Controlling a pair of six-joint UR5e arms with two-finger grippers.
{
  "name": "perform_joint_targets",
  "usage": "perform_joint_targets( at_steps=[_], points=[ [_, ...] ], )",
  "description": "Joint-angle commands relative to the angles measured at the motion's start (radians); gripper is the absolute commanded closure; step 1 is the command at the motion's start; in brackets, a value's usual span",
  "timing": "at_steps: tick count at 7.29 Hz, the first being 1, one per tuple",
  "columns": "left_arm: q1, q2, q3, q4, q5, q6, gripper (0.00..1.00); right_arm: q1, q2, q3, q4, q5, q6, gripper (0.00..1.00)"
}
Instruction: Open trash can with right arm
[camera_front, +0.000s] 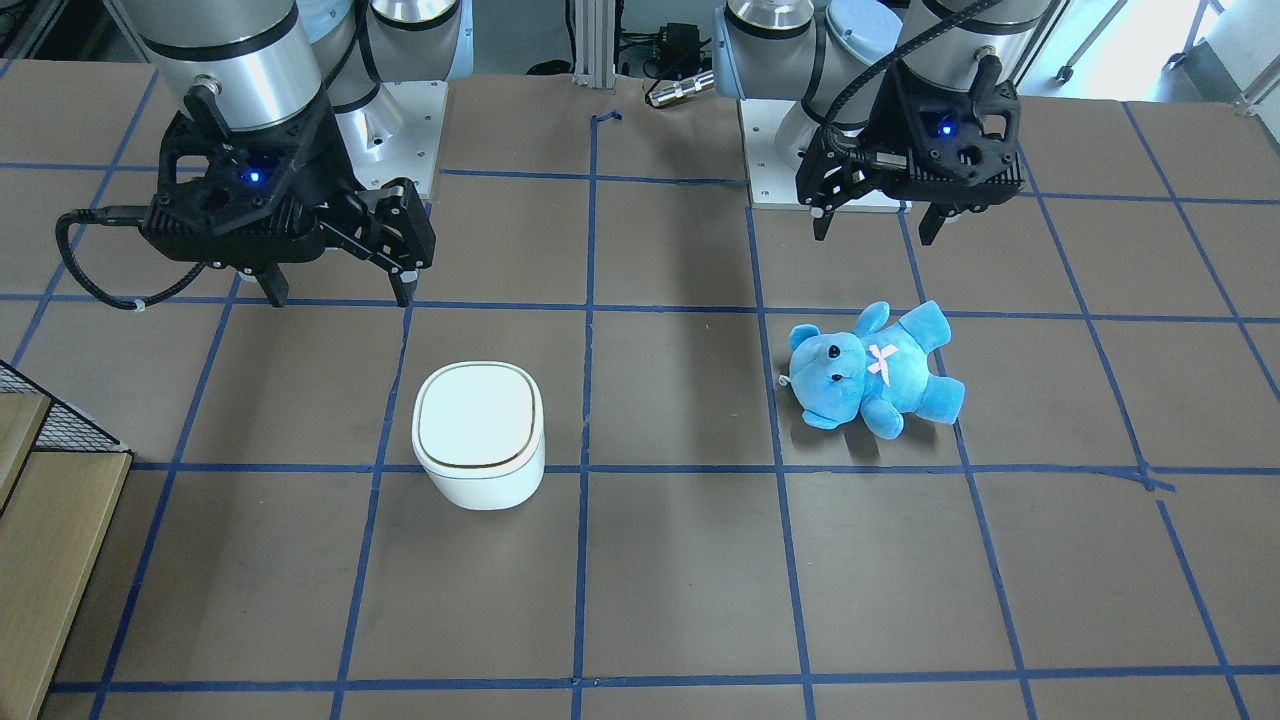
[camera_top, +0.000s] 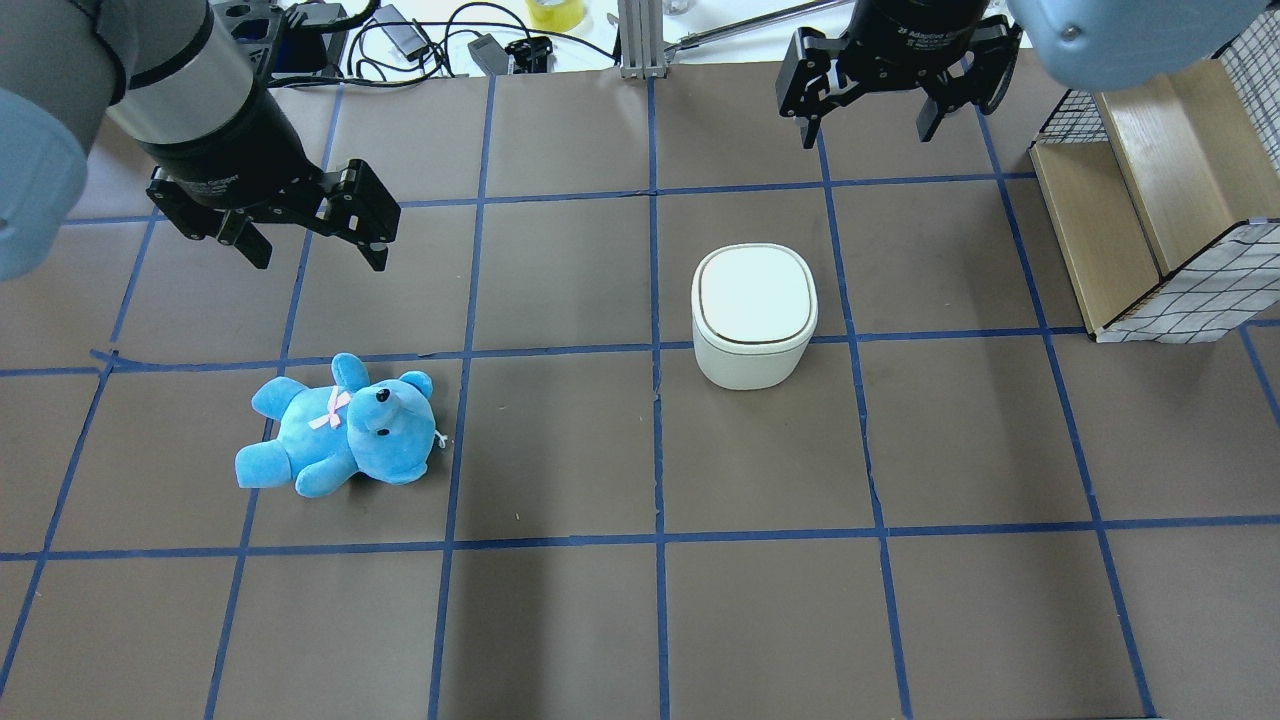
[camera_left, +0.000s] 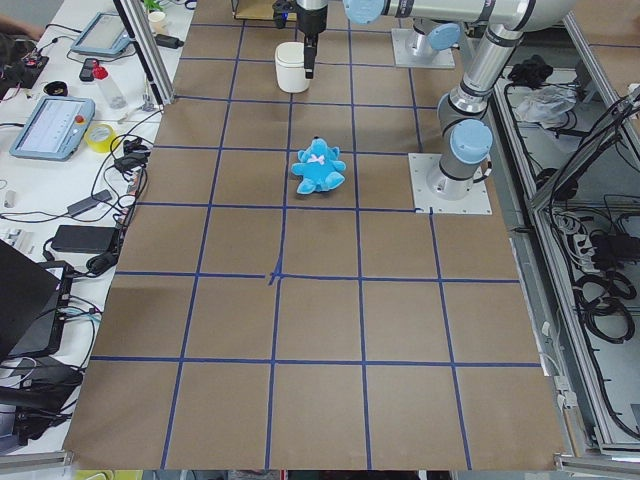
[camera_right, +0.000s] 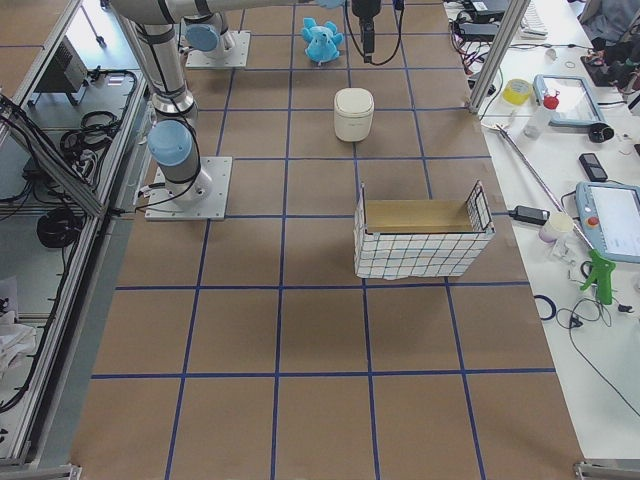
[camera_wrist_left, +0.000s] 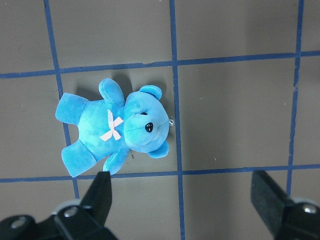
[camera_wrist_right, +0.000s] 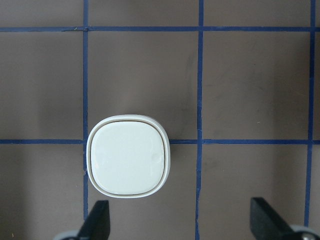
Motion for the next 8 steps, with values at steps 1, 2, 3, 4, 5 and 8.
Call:
perform_joint_targets(
  at_steps=[1, 2, 3, 4, 5, 8],
  points=[
    [0.000, 0.000, 0.000, 0.000, 0.000, 0.001, 0.00, 0.000, 0.000, 0.000, 0.001, -0.002, 0.000, 0.00],
    [0.000, 0.000, 0.000, 0.000, 0.000, 0.001, 0.00, 0.000, 0.000, 0.000, 0.001, -0.002, 0.000, 0.00],
    [0.000, 0.000, 0.000, 0.000, 0.000, 0.001, 0.00, 0.000, 0.000, 0.000, 0.001, -0.002, 0.000, 0.00],
    [0.000, 0.000, 0.000, 0.000, 0.000, 0.001, 0.00, 0.000, 0.000, 0.000, 0.003, -0.002, 0.000, 0.00],
    [0.000, 0.000, 0.000, 0.000, 0.000, 0.001, 0.00, 0.000, 0.000, 0.000, 0.003, -0.002, 0.000, 0.00],
    [0.000, 0.000, 0.000, 0.000, 0.000, -0.001, 0.00, 0.009, 0.017, 0.055, -0.009, 0.015, 0.015, 0.74]
  ],
)
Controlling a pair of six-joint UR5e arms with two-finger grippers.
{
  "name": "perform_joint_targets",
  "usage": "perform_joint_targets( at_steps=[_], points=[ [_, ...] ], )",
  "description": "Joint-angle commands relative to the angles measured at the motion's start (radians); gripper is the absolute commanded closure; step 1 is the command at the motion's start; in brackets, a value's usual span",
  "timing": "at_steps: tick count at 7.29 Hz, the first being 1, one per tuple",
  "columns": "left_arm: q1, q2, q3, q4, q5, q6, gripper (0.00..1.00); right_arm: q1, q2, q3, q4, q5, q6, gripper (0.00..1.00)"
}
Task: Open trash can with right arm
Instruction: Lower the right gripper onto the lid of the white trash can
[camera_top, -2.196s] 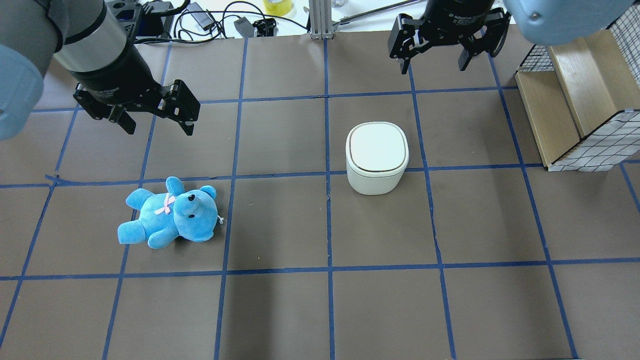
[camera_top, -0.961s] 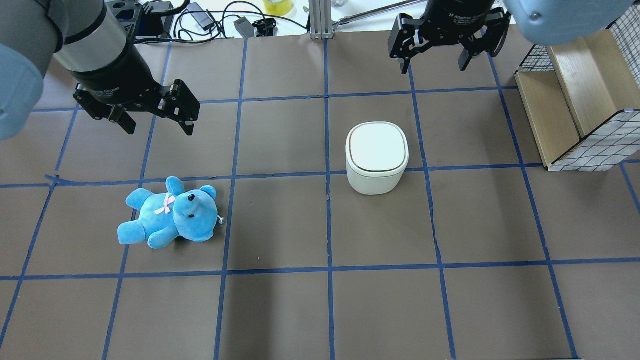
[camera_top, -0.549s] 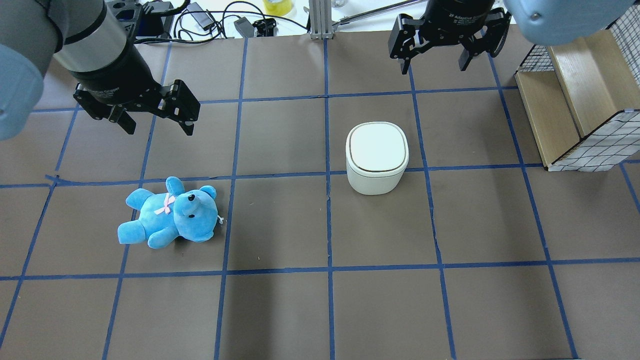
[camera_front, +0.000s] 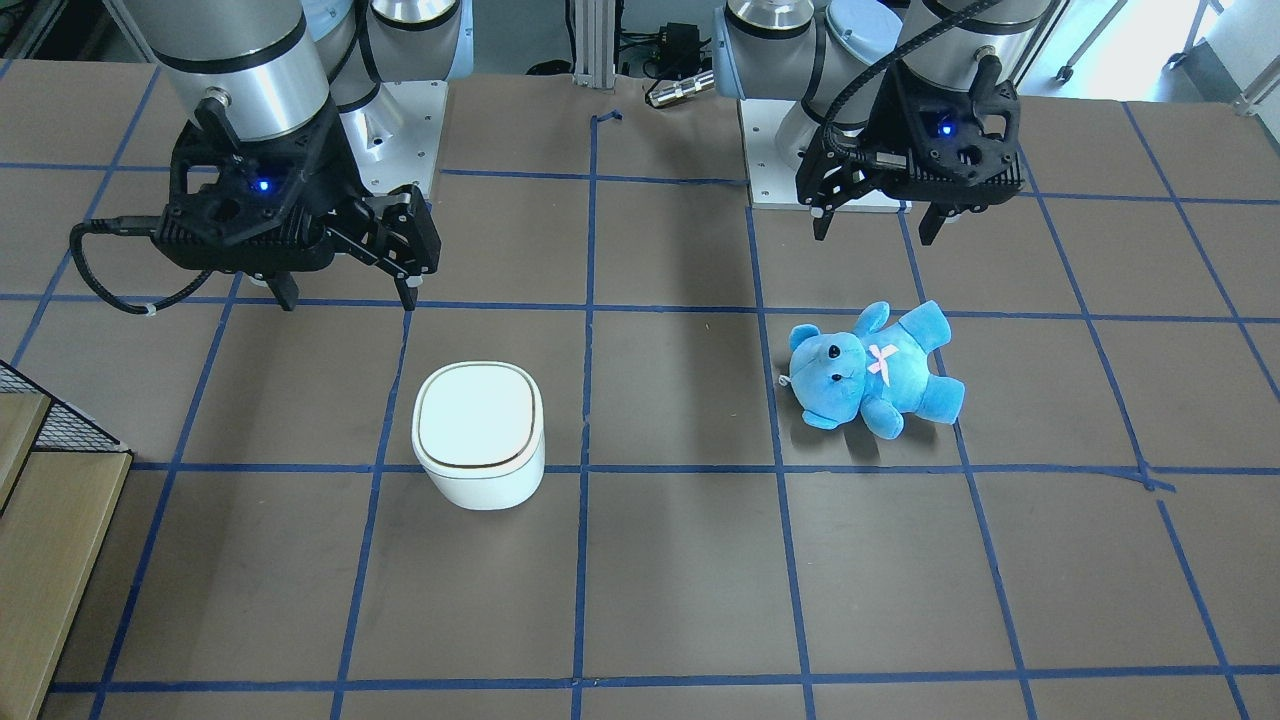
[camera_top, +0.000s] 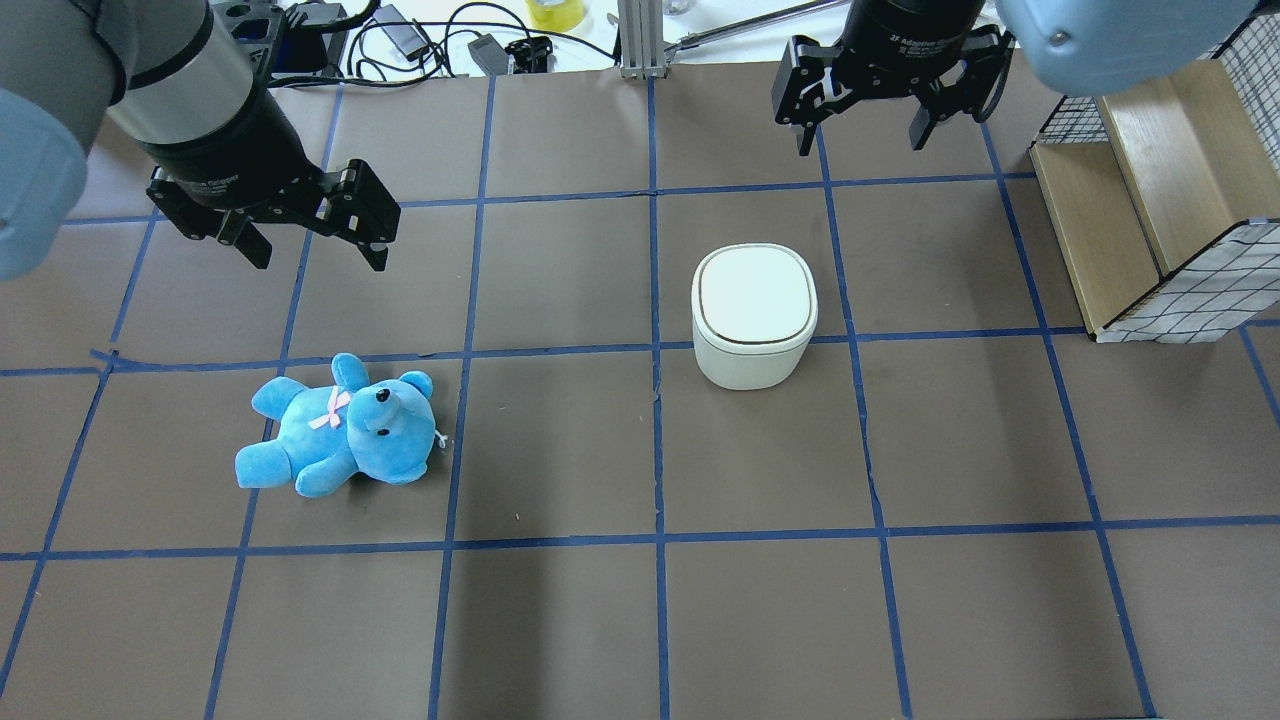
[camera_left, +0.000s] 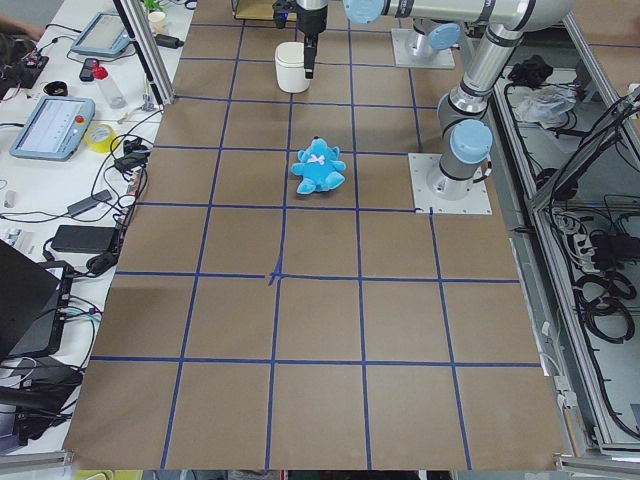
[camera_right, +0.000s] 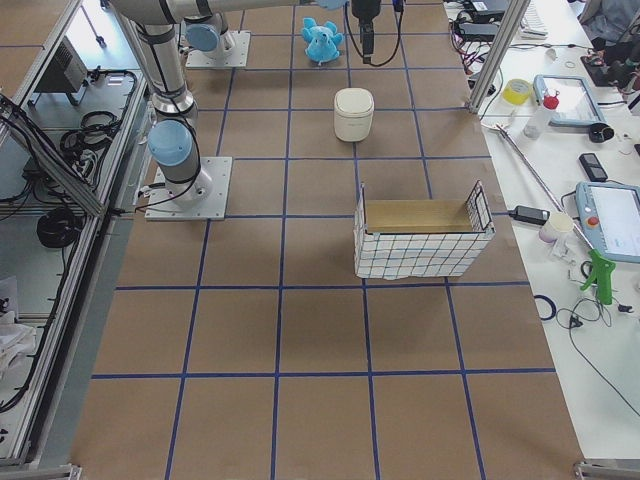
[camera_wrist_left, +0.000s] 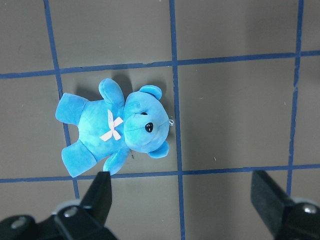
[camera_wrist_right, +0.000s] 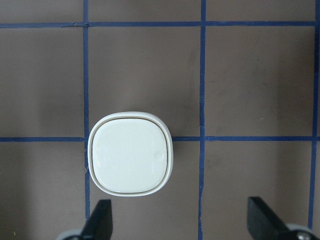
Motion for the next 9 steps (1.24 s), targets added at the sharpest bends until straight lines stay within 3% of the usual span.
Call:
perform_joint_targets(
  at_steps=[1, 5, 9],
  points=[
    [0.000, 0.000, 0.000, 0.002, 0.000, 0.000, 0.00, 0.006, 0.010, 0.104, -0.037, 0.027, 0.005, 1.00],
    [0.000, 0.000, 0.000, 0.000, 0.000, 0.000, 0.00, 0.009, 0.059, 0.339, -0.344, 0.031, 0.030, 1.00],
    [0.000, 0.000, 0.000, 0.000, 0.000, 0.000, 0.00, 0.009, 0.099, 0.367, -0.462, 0.041, 0.033, 1.00]
  ],
)
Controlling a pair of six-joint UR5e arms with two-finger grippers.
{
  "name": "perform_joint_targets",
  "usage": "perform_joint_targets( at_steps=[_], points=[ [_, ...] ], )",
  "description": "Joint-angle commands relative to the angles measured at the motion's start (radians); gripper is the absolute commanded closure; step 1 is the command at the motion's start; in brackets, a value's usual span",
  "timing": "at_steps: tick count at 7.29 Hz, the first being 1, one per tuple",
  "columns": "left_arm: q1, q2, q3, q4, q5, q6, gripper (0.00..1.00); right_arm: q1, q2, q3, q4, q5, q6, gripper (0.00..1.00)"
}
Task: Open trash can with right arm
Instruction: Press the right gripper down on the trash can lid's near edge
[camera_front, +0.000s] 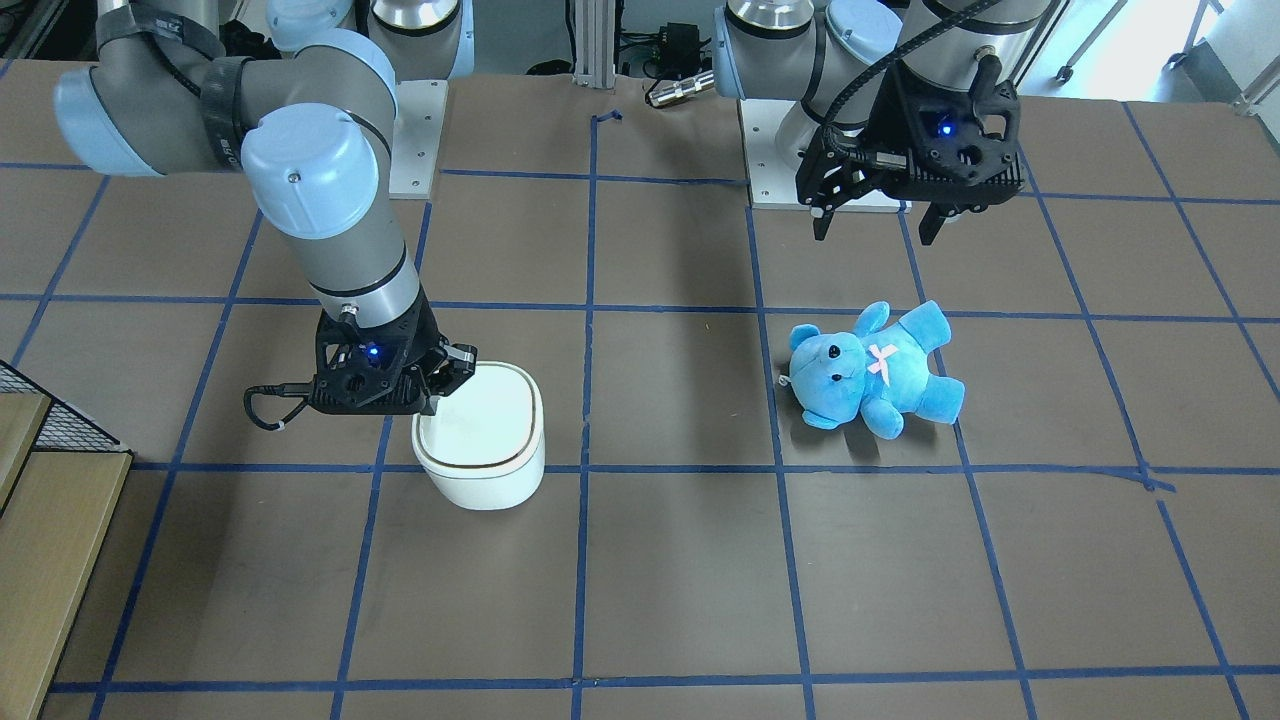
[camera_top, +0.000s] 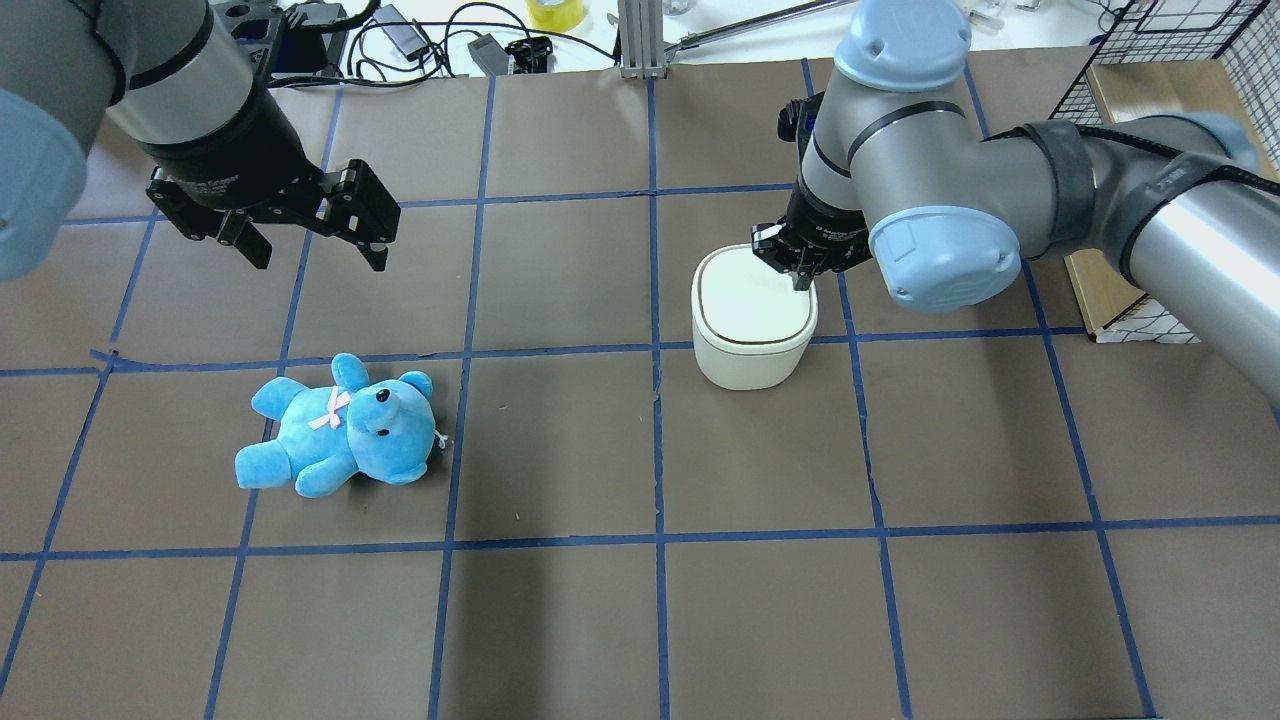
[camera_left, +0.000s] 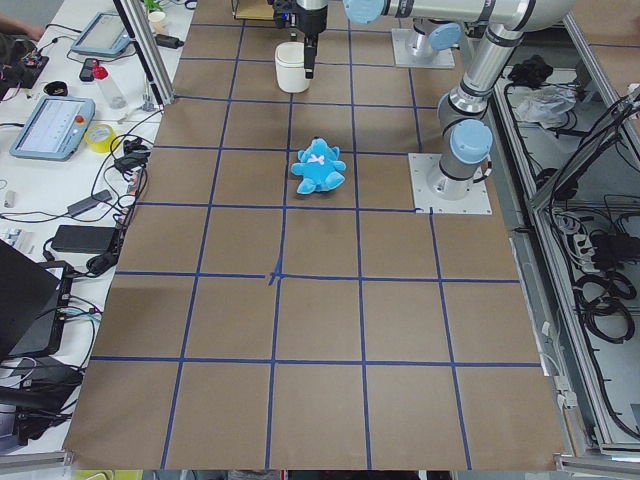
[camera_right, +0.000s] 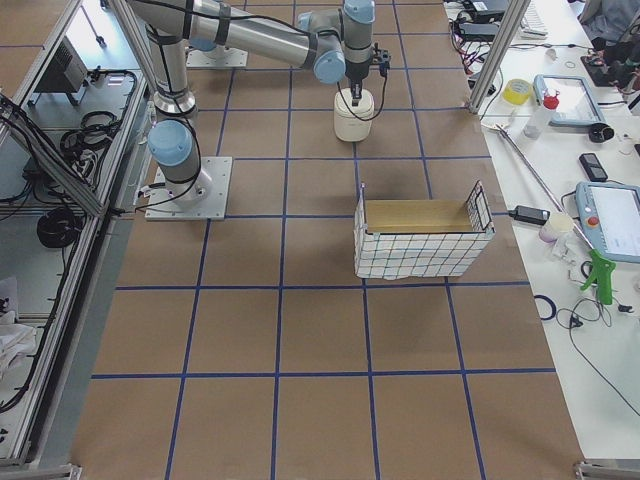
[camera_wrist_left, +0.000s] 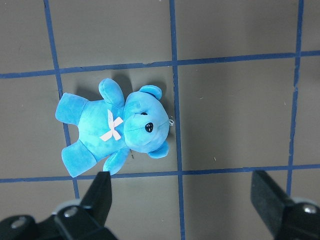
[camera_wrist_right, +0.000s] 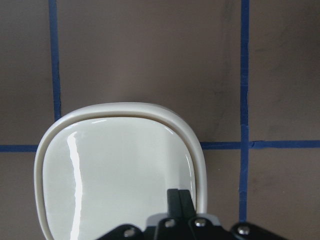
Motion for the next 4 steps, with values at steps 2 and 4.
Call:
perform_joint_targets(
  at_steps=[2, 4],
  points=[
    [0.000, 0.000, 0.000, 0.000, 0.000, -0.001, 0.00, 0.000, 0.019, 0.005, -0.021, 0.004, -0.002, 1.00],
    [0.000, 0.000, 0.000, 0.000, 0.000, -0.001, 0.00, 0.000, 0.022, 0.008, -0.021, 0.004, -0.002, 1.00]
  ],
)
